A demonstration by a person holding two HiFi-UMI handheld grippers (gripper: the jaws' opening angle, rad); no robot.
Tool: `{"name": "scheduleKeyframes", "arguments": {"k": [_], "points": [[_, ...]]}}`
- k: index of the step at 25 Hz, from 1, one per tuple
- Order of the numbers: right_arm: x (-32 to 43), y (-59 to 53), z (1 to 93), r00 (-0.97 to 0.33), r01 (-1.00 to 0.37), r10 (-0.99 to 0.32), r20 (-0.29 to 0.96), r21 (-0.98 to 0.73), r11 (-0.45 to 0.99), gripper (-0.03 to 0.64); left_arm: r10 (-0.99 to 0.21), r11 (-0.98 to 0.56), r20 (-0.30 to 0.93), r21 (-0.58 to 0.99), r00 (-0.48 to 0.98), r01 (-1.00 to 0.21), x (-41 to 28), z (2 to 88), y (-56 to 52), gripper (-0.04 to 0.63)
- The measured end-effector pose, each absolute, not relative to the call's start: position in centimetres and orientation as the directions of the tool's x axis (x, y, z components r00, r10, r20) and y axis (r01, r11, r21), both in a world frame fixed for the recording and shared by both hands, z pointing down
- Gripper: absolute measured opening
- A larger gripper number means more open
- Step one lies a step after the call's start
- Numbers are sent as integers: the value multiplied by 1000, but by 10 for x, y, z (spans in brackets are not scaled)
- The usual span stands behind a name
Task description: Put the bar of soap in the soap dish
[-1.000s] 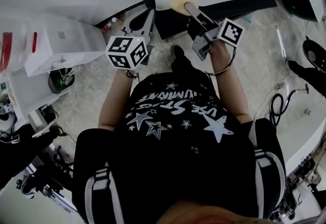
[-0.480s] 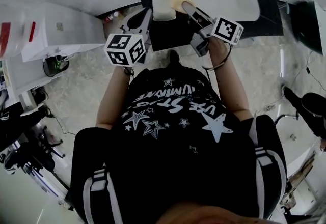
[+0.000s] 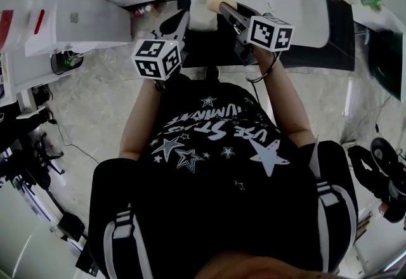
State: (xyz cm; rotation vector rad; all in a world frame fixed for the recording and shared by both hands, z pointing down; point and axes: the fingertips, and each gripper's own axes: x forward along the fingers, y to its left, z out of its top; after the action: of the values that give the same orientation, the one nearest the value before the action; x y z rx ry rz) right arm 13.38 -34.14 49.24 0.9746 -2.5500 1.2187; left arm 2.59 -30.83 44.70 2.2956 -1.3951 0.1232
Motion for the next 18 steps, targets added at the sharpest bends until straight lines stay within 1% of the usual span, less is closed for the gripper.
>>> {"name": "scheduleKeyframes", "arguments": {"k": [5,8,10,14,18], "points": [[113,-353,490,-741,-670,-486,464,-461,581,132,-816,-351,351,331,459,-876,19,463,-309,11],[107,-355,502,-708,-693,-487,512,-367,621,132,-798,-364,371,331,474,-871,16,469,-315,11],[102,-357,503,-674,-707,-503,541,-272,653,132,-783,-385,376,335,496,-860,16,472,-317,11],[93,-359,503,-596,-691,-528,605,-51,721,132,-754,-413,392,341,527,-844,13,478,-324,11],[87,-360,504,-549,-659,-538,640,65,749,131,-733,-436,400,344,550,-832,12,481,-332,11]]}}
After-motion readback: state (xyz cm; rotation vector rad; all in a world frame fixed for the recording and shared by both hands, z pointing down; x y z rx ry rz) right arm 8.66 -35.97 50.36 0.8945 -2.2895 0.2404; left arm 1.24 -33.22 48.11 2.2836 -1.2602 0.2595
